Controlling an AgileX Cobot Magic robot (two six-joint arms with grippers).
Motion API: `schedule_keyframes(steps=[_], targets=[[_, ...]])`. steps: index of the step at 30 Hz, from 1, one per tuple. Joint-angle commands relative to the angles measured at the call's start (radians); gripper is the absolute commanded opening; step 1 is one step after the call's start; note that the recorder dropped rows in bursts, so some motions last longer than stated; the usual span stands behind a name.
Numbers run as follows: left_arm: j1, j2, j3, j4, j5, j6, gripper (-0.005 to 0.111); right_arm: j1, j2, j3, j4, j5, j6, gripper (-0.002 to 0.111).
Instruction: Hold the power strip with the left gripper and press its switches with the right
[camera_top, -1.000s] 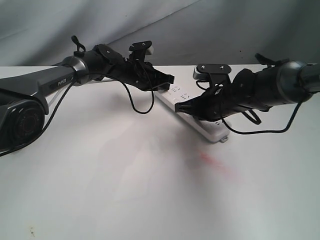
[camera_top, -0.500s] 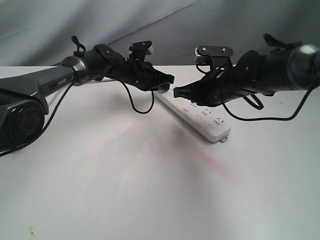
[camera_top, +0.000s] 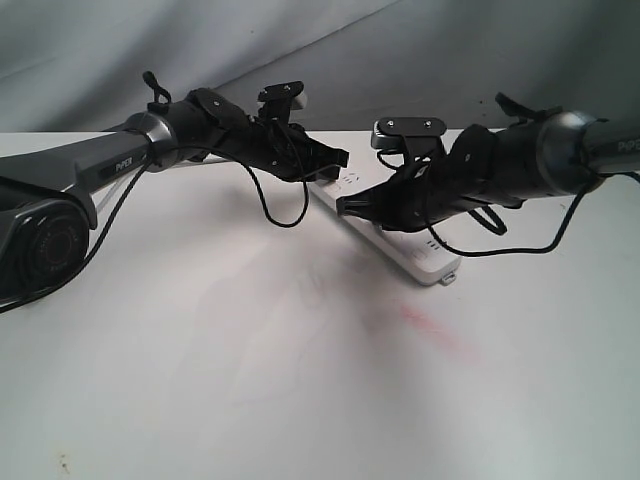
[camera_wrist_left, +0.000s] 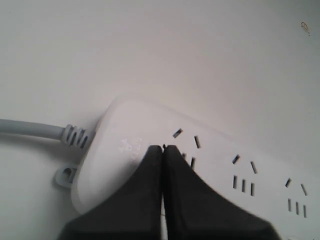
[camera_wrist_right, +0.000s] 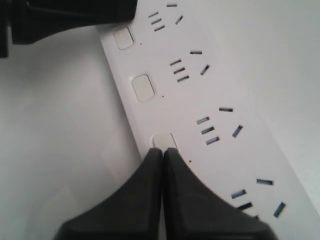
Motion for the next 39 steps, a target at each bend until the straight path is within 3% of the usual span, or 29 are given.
schedule_keyframes(steps=[1,39], targets=[[-0.001,0.016,0.006,0.027,0.005,-0.001,0.001,0.001,0.016,-0.007,-0.009,-0.041,-0.01,0.0],[-0.001,0.016,0.006,0.027,0.008,-0.002,0.001,0.024,0.098,0.028,-0.028,0.014,-0.004,0.0]])
